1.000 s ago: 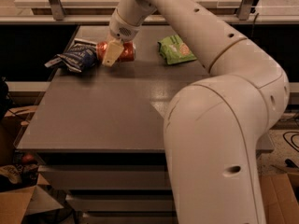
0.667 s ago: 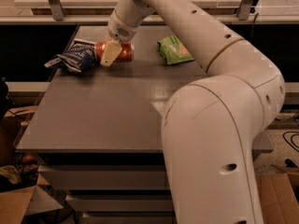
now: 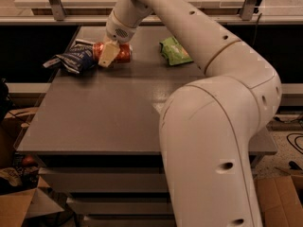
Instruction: Move coke can near blue chip bag
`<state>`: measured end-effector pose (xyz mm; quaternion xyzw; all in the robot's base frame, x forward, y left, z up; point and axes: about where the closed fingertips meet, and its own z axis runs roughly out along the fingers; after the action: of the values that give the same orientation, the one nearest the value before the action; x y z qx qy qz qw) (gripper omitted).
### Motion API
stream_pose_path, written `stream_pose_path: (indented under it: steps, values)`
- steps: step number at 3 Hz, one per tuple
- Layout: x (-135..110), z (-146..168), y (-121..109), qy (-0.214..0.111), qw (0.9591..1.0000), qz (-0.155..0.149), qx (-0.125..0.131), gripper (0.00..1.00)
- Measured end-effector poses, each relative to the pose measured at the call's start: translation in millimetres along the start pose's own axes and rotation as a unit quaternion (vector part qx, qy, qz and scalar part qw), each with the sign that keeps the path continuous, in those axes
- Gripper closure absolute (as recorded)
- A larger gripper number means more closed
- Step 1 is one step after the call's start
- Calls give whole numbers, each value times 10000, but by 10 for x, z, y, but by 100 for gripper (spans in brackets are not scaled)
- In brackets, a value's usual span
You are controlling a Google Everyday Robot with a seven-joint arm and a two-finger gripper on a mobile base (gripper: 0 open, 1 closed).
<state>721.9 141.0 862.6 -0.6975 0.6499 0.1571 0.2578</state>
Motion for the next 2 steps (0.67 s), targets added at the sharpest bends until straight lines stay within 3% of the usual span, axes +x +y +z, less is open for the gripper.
stream_pose_path:
  steps: [1,2]
  values:
    - [-11,23,-2,-21,10000,-3,-21,13]
    - [-10,55,-9,-100,9999,-43,-76,0]
